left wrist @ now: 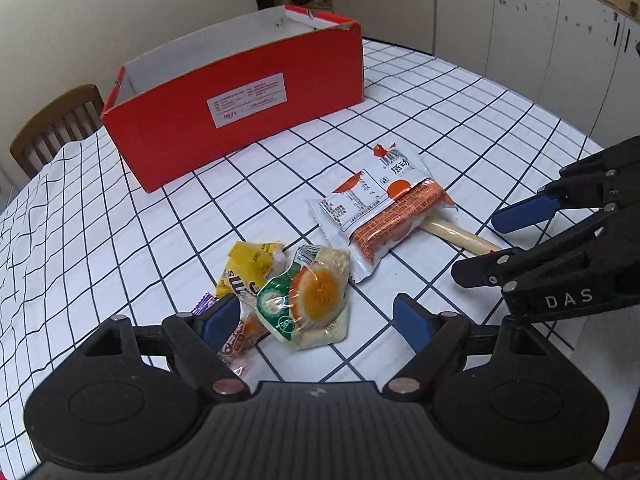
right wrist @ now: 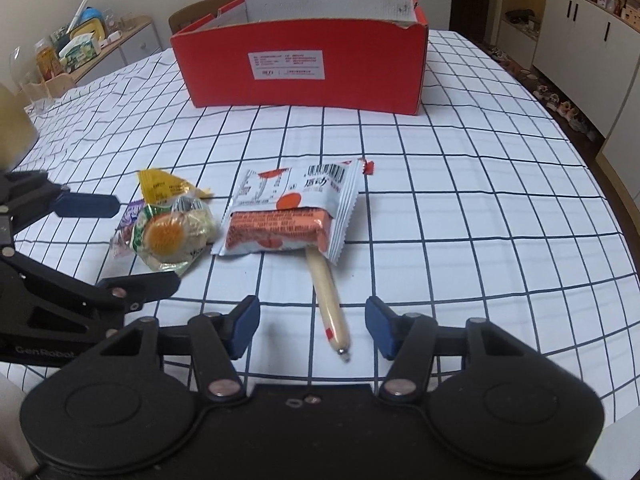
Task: Organize snacks
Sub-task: 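Grasp the sausage stick with the right tool while the left tool grasps the green-wrapped snack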
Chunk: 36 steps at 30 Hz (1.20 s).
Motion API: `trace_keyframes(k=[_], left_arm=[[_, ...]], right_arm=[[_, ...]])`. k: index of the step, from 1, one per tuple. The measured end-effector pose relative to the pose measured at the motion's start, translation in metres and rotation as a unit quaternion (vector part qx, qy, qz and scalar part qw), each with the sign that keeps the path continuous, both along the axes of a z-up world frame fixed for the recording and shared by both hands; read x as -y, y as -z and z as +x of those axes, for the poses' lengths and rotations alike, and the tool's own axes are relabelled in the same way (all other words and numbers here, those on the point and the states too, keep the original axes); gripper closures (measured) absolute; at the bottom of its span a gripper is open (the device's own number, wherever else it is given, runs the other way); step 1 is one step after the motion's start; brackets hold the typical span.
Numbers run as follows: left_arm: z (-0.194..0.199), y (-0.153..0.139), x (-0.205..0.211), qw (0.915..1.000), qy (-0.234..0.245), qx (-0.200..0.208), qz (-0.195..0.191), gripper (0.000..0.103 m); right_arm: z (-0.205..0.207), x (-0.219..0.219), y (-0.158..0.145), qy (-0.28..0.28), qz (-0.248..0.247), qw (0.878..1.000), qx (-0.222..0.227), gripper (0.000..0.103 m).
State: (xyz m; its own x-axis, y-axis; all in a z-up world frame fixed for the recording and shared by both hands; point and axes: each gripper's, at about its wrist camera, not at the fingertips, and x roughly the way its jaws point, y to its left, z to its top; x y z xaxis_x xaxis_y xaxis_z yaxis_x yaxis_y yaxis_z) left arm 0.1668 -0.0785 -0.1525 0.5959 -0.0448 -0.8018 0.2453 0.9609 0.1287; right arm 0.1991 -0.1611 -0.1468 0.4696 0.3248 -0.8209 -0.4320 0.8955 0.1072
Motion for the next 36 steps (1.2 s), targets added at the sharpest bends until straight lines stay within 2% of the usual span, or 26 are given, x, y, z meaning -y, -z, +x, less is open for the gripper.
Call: trace_keyframes(k=[5, 7, 12, 15, 17, 23, 32, 36], left_arm=[[0.007, 0.005, 0.002, 0.9998, -0.01, -0.014, -0.004, 0.02], [0.009, 0.006, 0.004, 0.9998, -0.009, -0.019, -0.002, 0.026], [0.013, 0.008, 0.005, 0.9994, -0.02, -0.027, -0.001, 0.028], [0.016, 0.009, 0.005, 0.9989, -0.032, -0.033, 0.006, 0.043], [0.019, 0.011, 0.002, 0.9983, -0.04, -0.043, 0.002, 0.048], [0.019, 0.01, -0.002, 0.9972, -0.05, -0.054, -0.012, 0.052], [0.011, 0.005, -0.012, 0.9945, -0.061, -0.073, -0.044, 0.056], [0.002, 0.005, -0.019, 0.9906, -0.071, -0.095, -0.068, 0.056]], right_arm=[[0.003, 0.002, 0.005, -0.005, 0.001, 1.0, -0.005, 0.049], [0.003, 0.001, 0.007, -0.009, -0.002, 1.0, -0.005, 0.05], [0.004, -0.001, 0.009, -0.018, -0.009, 1.0, 0.004, 0.058], [0.004, -0.004, 0.009, -0.021, -0.017, 1.0, 0.013, 0.068], [0.004, -0.005, 0.009, -0.022, -0.018, 0.999, 0.016, 0.075], [0.006, -0.007, 0.009, -0.02, -0.032, 0.999, 0.024, 0.092], [-0.006, -0.002, 0.007, 0.002, -0.034, 0.999, 0.016, 0.094], [-0.017, 0.002, 0.004, 0.015, -0.022, 1.0, 0.006, 0.094]])
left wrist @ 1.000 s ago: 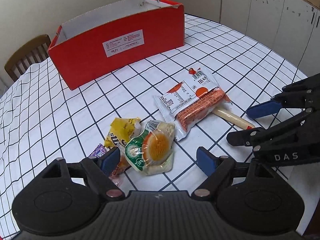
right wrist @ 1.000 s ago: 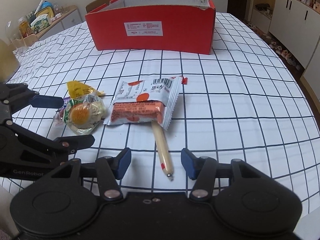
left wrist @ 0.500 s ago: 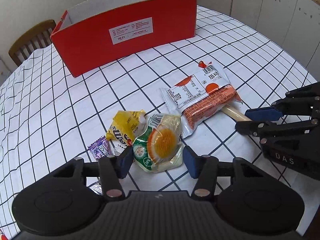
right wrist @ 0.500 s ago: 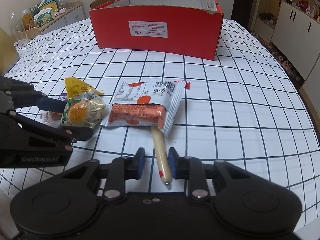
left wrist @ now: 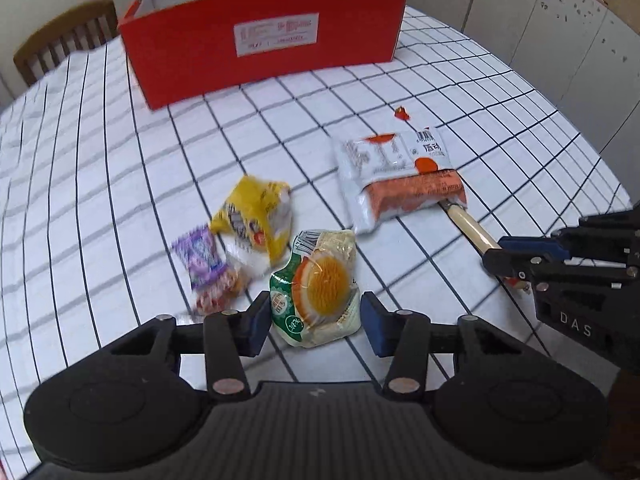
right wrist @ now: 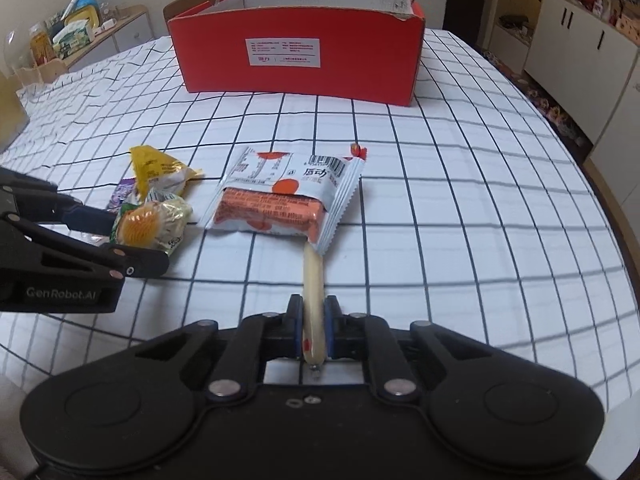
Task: Organize snacks
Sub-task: 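Grasp the sausage stick with the right tool while the left tool grasps the green-wrapped snack, then lift and carry the sausage stick and green snack toward the red box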
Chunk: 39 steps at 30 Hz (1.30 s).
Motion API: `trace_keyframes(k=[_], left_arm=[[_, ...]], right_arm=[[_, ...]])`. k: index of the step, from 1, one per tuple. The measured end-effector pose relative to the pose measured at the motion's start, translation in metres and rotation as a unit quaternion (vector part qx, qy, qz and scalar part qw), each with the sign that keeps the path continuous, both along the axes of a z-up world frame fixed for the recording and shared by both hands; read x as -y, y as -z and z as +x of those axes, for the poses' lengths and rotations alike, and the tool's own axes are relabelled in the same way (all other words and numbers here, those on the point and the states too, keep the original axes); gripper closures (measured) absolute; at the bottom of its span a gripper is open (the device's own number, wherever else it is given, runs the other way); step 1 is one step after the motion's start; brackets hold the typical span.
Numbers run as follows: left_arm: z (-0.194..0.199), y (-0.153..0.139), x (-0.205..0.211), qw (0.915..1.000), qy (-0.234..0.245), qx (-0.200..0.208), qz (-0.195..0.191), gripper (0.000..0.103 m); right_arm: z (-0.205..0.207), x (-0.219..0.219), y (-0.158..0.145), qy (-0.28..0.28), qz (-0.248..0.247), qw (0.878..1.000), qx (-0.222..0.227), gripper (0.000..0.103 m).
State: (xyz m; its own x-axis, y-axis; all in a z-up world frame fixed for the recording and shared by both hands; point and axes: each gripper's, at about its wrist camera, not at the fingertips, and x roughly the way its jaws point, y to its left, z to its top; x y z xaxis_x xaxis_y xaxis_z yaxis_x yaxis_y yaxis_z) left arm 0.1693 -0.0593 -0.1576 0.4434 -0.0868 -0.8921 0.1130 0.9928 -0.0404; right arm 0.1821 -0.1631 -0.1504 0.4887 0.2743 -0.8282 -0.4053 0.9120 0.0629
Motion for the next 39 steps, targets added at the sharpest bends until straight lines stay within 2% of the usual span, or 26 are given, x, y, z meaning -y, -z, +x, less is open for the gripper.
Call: trace_keyframes(k=[4, 5, 15, 21, 29, 34, 39], left_arm=[[-0.011, -0.003, -0.004, 0.9998, -0.005, -0.01, -0.015, 0.056], [-0.014, -0.004, -0.004, 0.9998, -0.005, -0.009, -0.016, 0.067], [-0.03, -0.011, -0.006, 0.9997, 0.008, -0.003, -0.023, 0.072], [-0.036, -0.017, -0.01, 0.9996, 0.007, -0.001, -0.028, 0.074], [-0.041, -0.033, -0.025, 0.9987, -0.018, 0.014, -0.046, 0.074], [-0.04, -0.048, -0.035, 0.9966, -0.036, 0.022, -0.071, 0.074], [-0.037, -0.072, -0.04, 0.9938, -0.044, 0.053, -0.087, 0.074]], right_arm=[[-0.015, 0.003, -0.003, 0.012, 0.004, 1.0, -0.004, 0.094], [-0.019, 0.003, -0.004, 0.014, 0.006, 1.0, -0.004, 0.094], [-0.046, -0.004, -0.018, 0.03, 0.012, 0.999, 0.008, 0.094], [-0.055, -0.005, -0.032, 0.039, 0.024, 0.999, 0.024, 0.095], [-0.061, -0.009, -0.049, 0.044, 0.042, 0.997, 0.038, 0.095], [-0.06, -0.013, -0.066, 0.042, 0.049, 0.997, 0.052, 0.095], [-0.053, -0.014, -0.088, 0.042, 0.057, 0.995, 0.07, 0.095]])
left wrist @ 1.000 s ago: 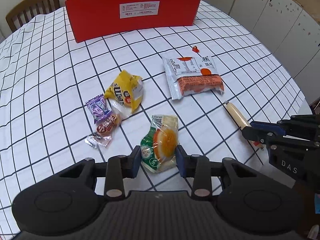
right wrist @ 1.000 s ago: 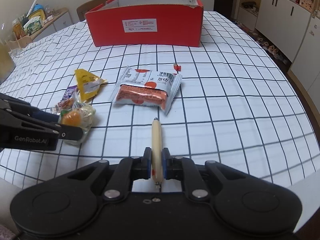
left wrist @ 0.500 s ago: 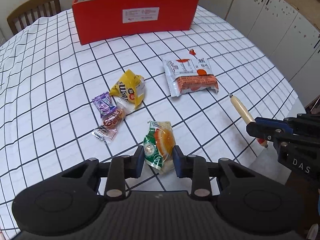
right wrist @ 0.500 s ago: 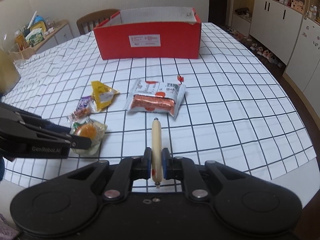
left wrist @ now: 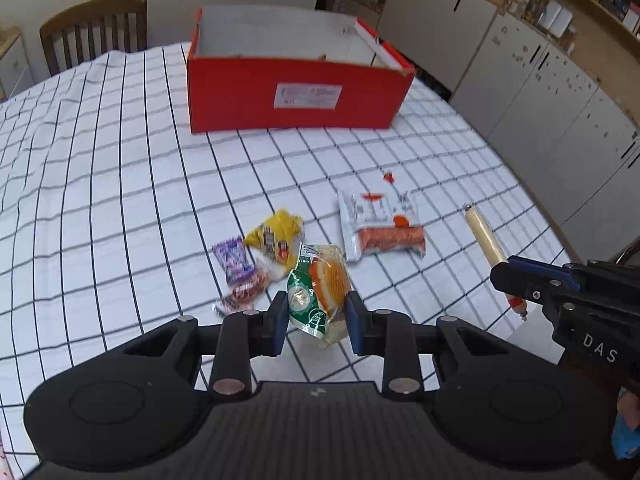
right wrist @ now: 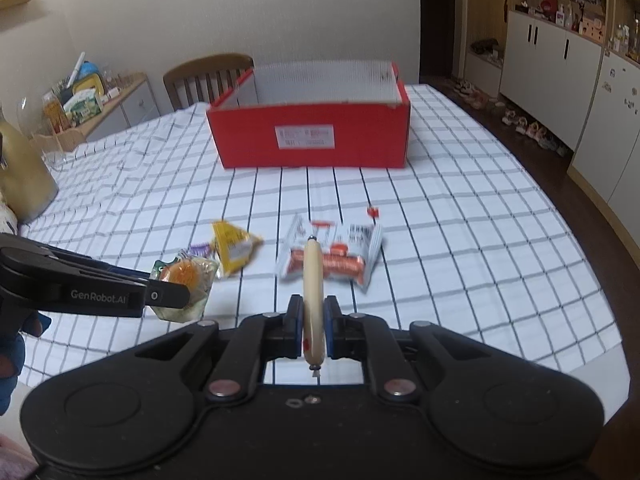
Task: Organize snacks
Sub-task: 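Lift and carry the sausage stick and green snack toward the red box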
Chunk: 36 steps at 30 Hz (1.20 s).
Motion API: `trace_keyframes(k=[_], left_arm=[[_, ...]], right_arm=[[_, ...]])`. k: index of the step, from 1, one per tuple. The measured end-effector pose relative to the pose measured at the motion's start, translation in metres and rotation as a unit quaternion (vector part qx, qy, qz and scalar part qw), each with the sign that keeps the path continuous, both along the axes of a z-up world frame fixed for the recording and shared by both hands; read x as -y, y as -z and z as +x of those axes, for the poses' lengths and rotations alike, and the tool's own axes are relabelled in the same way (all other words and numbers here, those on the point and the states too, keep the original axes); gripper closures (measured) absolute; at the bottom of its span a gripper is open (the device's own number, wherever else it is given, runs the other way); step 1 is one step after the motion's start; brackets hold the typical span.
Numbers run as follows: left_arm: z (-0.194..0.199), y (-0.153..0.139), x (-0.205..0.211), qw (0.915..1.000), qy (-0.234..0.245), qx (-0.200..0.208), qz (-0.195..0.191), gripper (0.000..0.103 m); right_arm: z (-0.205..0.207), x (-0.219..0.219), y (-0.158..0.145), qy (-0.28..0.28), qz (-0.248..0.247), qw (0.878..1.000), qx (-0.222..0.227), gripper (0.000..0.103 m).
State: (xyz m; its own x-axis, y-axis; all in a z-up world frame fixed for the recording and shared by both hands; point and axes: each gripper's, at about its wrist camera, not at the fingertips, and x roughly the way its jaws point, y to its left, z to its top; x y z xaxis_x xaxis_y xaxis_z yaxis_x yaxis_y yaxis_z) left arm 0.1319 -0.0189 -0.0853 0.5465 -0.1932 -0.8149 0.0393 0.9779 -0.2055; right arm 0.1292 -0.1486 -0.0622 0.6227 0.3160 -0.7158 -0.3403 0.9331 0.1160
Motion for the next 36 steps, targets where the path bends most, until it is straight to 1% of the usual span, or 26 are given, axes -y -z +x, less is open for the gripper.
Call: trace_keyframes(k=[5, 10, 18, 22, 28, 36], left_arm=[[0.012, -0.022, -0.005, 0.9995, -0.009, 0.029, -0.008, 0.074], [0.03, -0.04, -0.01, 0.9983, -0.019, 0.054, -0.01, 0.074], [0.063, -0.071, -0.009, 0.995, -0.025, 0.096, -0.001, 0.074], [0.081, -0.083, -0.008, 0.9931, -0.026, 0.114, 0.006, 0.074], [0.109, -0.09, -0.01, 0.9911, -0.036, 0.126, 0.022, 0.074], [0.148, -0.093, -0.014, 0.9893, -0.051, 0.13, 0.041, 0.074]], right_arm=[[0.015, -0.001, -0.02, 0.001, 0.008, 1.0, 0.018, 0.094], [0.037, -0.003, -0.039, -0.006, 0.004, 0.999, 0.044, 0.094], [0.075, -0.009, -0.065, -0.014, 0.008, 0.997, 0.077, 0.094], [0.094, -0.01, -0.072, -0.018, 0.009, 0.996, 0.089, 0.094], [0.127, -0.013, -0.081, -0.02, 0.004, 0.994, 0.104, 0.094], [0.17, -0.019, -0.083, -0.025, 0.005, 0.994, 0.104, 0.094]])
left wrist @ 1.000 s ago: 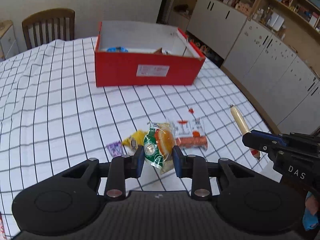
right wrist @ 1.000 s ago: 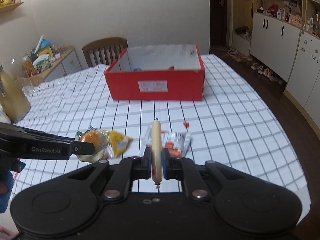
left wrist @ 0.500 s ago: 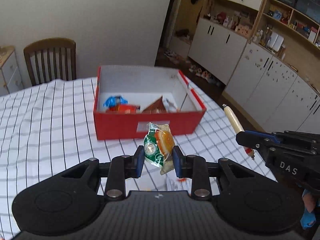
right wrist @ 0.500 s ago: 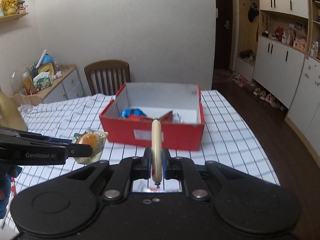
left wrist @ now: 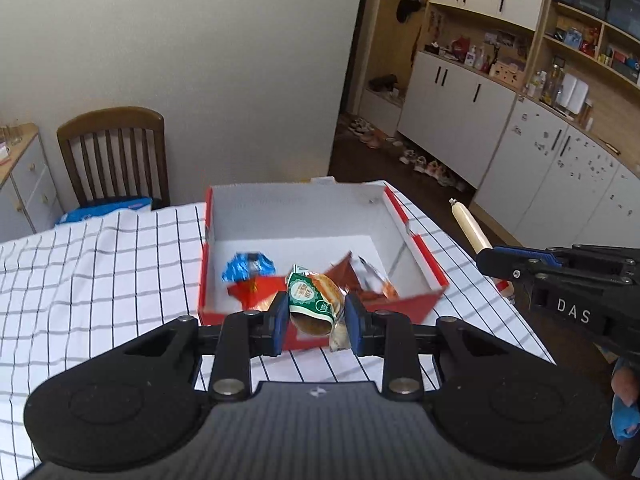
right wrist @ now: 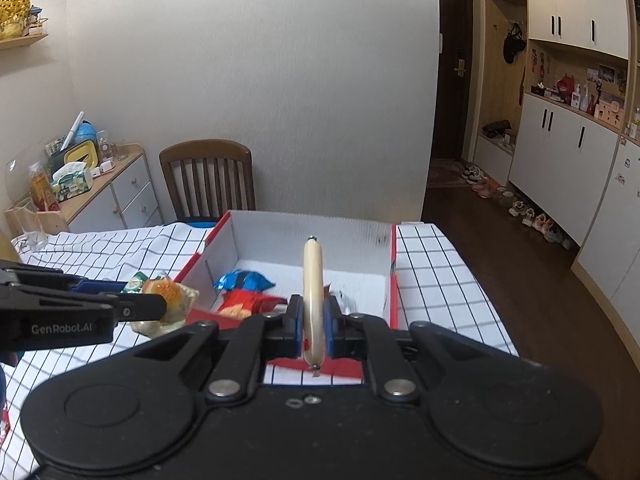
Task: Organize snacks
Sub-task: 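Lift and carry the sausage stick and green snack toward the red box, then lower both held snacks into the red box and open both tools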
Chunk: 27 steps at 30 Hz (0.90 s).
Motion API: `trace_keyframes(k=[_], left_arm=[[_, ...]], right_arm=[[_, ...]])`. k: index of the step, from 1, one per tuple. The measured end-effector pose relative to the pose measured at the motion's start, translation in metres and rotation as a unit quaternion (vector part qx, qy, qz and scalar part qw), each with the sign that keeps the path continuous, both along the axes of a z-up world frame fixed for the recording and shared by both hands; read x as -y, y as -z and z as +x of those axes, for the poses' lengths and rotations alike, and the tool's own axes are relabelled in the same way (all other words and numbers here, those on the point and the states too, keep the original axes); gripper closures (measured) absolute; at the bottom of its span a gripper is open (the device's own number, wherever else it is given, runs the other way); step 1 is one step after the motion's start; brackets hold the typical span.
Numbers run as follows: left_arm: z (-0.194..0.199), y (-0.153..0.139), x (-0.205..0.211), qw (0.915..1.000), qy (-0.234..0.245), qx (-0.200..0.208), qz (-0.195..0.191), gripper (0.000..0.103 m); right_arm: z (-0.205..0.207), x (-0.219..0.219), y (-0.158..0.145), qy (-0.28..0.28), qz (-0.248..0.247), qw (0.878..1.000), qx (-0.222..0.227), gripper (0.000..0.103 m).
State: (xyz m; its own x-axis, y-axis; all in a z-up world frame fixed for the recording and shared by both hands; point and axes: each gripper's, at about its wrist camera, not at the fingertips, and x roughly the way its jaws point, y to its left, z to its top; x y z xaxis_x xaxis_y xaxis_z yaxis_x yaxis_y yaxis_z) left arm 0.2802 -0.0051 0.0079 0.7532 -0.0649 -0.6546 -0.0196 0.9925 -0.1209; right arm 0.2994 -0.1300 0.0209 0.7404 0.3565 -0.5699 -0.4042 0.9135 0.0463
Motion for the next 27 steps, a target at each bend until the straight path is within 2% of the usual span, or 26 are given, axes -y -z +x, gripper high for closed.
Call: trace_keyframes(k=[8, 17, 22, 27], left_arm=[[0.046, 0.002, -0.009, 0.9998, -0.012, -0.001, 0.018, 0.074], [0.096, 0.009, -0.016, 0.9987, -0.032, -0.014, 0.036, 0.074], [0.118, 0.021, -0.013, 0.9981, -0.031, -0.027, 0.045, 0.074], [0.138, 0.033, -0.013, 0.9978, -0.035, -0.044, 0.035, 0.074]], right_arm=[[0.045, -0.012, 0.007, -0.008, -0.006, 1.0, -0.008, 0.094], [0.086, -0.027, 0.03, -0.021, -0.033, 0.999, -0.019, 0.094], [0.109, -0.028, 0.042, -0.02, -0.022, 0.999, -0.042, 0.094], [0.127, -0.033, 0.057, -0.02, -0.018, 0.997, -0.067, 0.094]])
